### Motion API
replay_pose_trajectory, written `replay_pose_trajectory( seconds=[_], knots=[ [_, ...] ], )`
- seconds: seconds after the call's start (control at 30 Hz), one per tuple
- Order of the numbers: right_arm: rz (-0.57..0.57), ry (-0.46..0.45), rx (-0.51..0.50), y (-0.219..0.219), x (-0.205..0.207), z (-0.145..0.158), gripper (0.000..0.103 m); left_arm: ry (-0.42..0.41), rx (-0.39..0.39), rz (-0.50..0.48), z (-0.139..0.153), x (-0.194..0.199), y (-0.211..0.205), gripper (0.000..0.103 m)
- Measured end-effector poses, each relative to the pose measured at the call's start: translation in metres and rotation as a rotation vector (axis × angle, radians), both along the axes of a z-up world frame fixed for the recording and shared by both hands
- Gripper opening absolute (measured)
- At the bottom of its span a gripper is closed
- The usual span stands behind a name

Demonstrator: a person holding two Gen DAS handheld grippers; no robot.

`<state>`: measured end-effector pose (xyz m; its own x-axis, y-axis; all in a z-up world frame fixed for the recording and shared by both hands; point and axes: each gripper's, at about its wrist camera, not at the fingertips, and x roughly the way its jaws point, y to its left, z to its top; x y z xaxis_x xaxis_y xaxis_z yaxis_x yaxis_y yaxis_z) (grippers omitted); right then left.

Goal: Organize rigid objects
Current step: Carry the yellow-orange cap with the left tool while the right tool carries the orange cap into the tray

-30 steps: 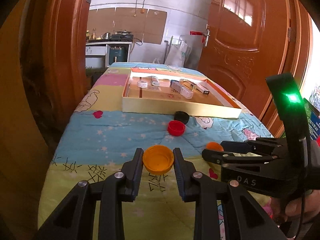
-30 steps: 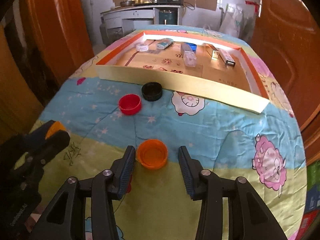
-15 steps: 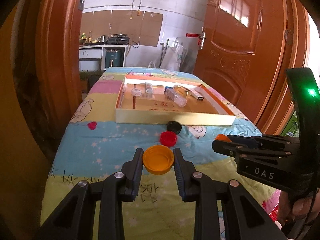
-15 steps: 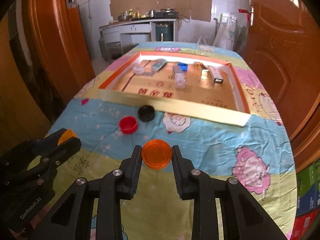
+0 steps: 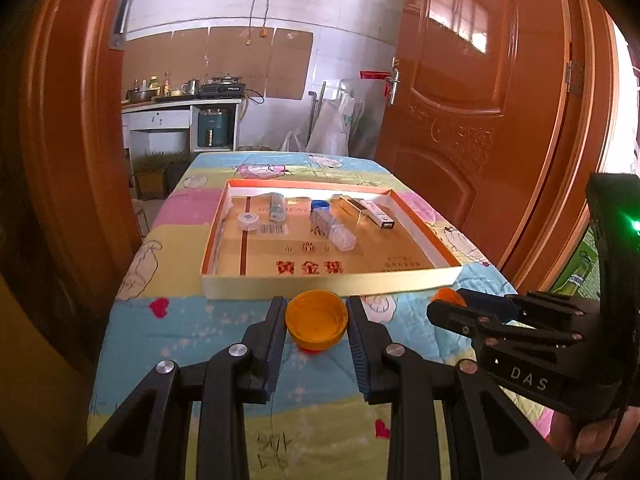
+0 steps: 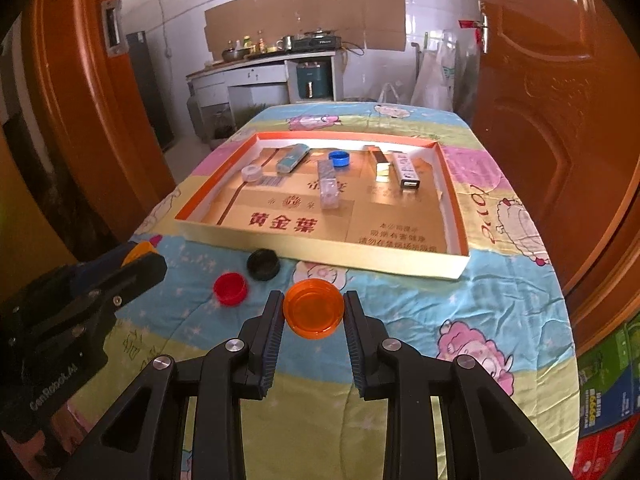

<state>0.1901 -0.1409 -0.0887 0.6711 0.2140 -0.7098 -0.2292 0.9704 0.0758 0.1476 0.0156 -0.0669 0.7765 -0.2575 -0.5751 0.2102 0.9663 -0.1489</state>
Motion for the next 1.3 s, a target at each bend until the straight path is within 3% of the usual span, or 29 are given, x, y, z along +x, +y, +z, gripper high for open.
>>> replay_pose_trajectory(
  seconds=[0.77,1.3],
  knots=[
    [-0.06,0.004,0.066,-0.05,0.062,0.007,0.03,0.051,0.056,0.008,0.004,0.084,-0.029,0.03],
    [-0.032,0.031,0.088,-0.052,0.12,-0.002,0.03,0.113,0.069,0.033,-0.014,0.149,-0.029,0.03]
  ],
)
